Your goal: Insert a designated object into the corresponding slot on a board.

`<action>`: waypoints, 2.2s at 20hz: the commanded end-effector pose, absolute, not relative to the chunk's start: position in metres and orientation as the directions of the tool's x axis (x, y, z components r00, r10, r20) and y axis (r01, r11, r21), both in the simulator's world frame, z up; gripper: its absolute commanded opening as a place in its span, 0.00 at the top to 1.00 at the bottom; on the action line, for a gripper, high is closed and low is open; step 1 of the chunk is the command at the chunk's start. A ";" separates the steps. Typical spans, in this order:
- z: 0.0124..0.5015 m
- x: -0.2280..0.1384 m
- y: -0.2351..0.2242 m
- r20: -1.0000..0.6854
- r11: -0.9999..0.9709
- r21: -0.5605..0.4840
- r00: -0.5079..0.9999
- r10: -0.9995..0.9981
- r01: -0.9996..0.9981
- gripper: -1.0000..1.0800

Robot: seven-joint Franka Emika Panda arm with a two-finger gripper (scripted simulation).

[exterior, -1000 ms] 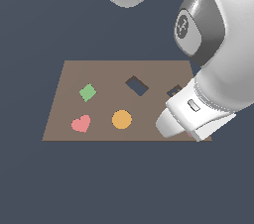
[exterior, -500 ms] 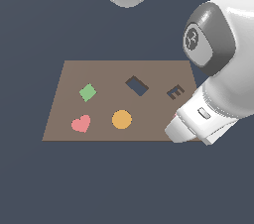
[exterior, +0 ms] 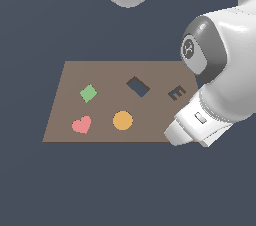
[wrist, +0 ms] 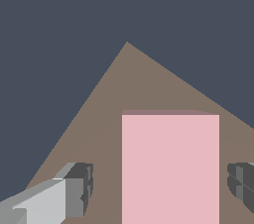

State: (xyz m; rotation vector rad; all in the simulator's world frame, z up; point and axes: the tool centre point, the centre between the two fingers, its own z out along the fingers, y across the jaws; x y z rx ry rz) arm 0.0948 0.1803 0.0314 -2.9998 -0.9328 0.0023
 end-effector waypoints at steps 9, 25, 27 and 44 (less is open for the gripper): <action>0.030 0.095 0.181 0.000 -0.823 0.000 0.823 0.568 0.568 1.00; 0.031 0.104 0.170 0.000 -0.895 0.000 0.895 0.446 0.446 1.00; 0.031 0.107 0.166 0.000 -0.915 0.000 0.915 0.403 0.403 1.00; 0.034 0.124 0.106 0.001 -0.974 -0.001 0.974 -0.227 -0.227 1.00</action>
